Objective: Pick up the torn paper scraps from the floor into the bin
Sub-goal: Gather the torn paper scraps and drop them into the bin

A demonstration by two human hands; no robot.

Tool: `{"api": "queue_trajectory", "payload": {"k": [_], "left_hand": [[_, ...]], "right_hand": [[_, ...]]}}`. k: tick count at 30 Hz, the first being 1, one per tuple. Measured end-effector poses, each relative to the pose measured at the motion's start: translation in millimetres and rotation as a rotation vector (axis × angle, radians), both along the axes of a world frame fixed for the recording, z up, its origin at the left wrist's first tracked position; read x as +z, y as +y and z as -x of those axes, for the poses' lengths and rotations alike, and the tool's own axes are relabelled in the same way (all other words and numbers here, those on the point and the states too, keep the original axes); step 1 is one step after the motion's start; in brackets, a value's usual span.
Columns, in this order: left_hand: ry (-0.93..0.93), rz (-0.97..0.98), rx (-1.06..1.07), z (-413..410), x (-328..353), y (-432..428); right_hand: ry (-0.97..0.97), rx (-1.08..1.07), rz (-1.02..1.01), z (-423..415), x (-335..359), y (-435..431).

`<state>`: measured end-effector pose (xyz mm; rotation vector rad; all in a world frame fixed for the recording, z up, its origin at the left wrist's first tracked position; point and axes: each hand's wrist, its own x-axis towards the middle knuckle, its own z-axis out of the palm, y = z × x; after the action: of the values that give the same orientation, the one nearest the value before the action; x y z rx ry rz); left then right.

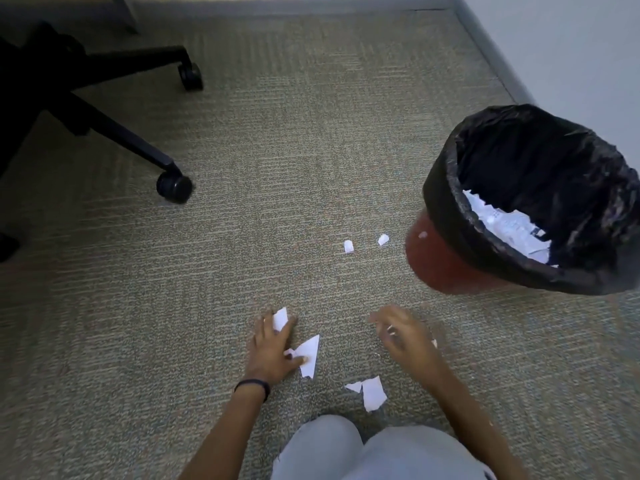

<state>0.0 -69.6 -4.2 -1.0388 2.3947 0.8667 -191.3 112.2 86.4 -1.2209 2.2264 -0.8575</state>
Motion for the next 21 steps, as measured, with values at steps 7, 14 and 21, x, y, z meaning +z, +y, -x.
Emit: {"api": "queue_trajectory", "payload": {"k": [7, 14, 21], "left_hand": [[0.217, 0.024, -0.208, -30.8, -18.2, -1.6], [0.330, 0.037, -0.479, -58.5, -22.9, -24.6], [0.369, 0.062, -0.313, -70.1, -31.1, -14.8]], "right_hand": [[0.056, 0.353, -0.539, -33.7, -84.5, 37.1], [0.242, 0.624, -0.535, -45.6, -87.9, 32.8], [0.232, 0.712, -0.571, -46.9, -112.3, 42.2]]}}
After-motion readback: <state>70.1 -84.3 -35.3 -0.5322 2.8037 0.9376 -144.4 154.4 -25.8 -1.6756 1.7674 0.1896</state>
